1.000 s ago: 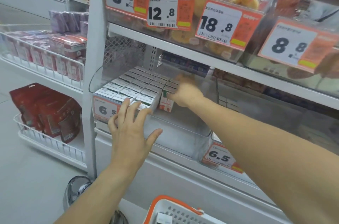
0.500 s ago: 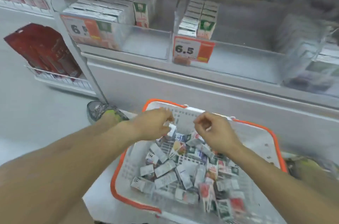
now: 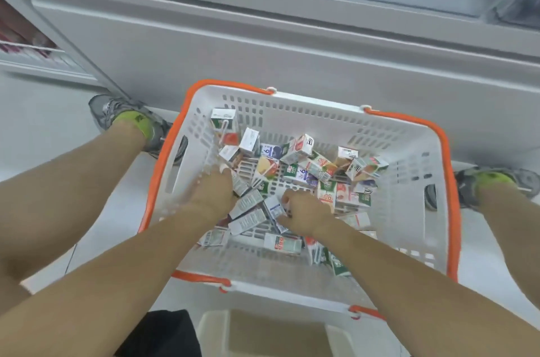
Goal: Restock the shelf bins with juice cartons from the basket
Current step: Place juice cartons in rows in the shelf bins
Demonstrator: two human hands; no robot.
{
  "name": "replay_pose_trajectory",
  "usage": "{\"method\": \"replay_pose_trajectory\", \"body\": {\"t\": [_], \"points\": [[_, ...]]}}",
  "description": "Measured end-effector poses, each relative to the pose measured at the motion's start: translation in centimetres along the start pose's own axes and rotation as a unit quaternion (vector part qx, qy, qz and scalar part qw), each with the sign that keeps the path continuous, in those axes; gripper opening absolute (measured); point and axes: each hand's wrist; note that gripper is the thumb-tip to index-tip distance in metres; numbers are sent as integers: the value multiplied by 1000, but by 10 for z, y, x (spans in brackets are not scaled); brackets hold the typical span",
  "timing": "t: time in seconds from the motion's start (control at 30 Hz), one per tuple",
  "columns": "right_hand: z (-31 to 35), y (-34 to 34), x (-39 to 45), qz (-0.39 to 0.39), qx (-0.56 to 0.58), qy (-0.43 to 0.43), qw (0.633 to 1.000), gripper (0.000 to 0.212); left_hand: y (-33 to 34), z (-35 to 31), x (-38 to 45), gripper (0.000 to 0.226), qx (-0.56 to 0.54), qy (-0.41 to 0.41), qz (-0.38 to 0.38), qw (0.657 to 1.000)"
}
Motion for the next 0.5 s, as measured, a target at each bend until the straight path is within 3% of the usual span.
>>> {"method": "replay_pose_trajectory", "body": {"t": [0.1,0.27,0.4,0.5], "points": [[7,20,16,-15,-28,14,999,57,6,3,5,33,-55,-1,-21,998],[11,29,26,-40,-57,53,996,54,-22,22,-5,57,-180,9,-37,983],[15,-2,14,-50,69,63,994,44,-66,42,-23,71,-362,41,12,931],[23,-63,-8,-12,170,44,984,44,-114,56,-51,61,-460,86,44,883]]}}
Point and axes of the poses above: each hand's wrist, its own x-axis towards the middle knuckle, its own y-axis out of the palm, z = x × y, and after that the axes turned 11 degrees about x, right-handed
